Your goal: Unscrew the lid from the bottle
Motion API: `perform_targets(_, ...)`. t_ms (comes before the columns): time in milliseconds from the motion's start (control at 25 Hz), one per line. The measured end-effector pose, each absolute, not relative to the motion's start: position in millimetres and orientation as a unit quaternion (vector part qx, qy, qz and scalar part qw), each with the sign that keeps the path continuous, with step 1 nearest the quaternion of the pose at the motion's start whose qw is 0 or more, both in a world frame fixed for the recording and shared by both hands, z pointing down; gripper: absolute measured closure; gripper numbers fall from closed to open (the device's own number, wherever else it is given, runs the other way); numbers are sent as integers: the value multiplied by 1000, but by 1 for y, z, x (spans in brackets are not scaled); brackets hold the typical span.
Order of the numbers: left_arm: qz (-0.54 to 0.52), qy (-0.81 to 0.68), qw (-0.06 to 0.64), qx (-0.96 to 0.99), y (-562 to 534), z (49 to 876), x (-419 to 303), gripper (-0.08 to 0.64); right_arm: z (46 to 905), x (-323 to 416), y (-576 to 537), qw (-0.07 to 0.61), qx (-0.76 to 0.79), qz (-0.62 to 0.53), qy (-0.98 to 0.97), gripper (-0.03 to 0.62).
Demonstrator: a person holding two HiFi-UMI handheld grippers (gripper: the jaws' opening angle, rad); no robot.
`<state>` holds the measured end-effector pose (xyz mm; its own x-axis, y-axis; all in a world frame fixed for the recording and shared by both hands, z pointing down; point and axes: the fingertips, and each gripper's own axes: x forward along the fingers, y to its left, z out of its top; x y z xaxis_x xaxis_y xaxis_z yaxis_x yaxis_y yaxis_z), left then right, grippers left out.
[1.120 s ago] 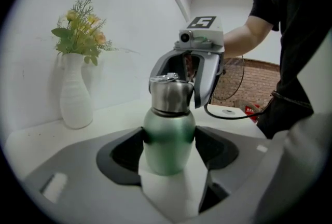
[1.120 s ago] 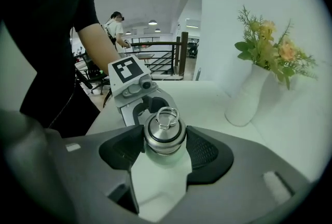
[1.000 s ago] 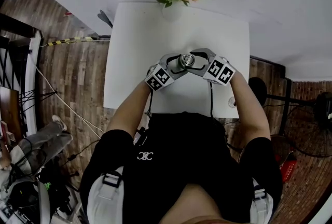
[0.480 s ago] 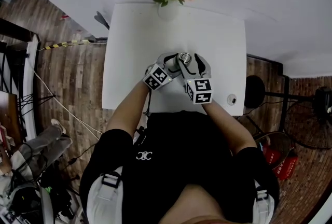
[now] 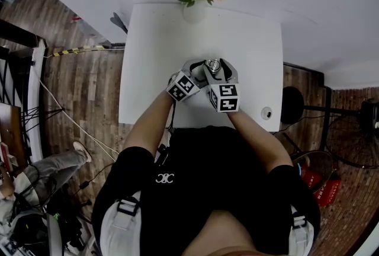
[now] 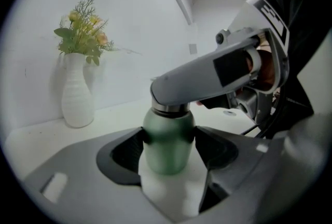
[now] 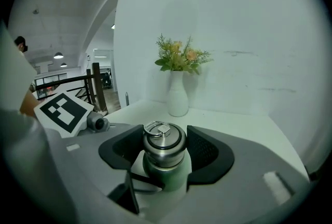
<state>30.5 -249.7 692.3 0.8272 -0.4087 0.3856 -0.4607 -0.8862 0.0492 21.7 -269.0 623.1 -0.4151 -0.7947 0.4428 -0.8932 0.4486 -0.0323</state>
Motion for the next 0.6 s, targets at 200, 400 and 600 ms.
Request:
perform_targets(200,182,-226,70,954,-249,691,30,195,623,15,-266,209,379,110,-895,331)
perform_targets(400,185,-227,68,954,-250,691,30,195,626,9,-259,274,175,74,-943,331)
perform_targets(600,188,-227,69,953,-250,690,30,195,631,4,-252,375,35,17,-926,331)
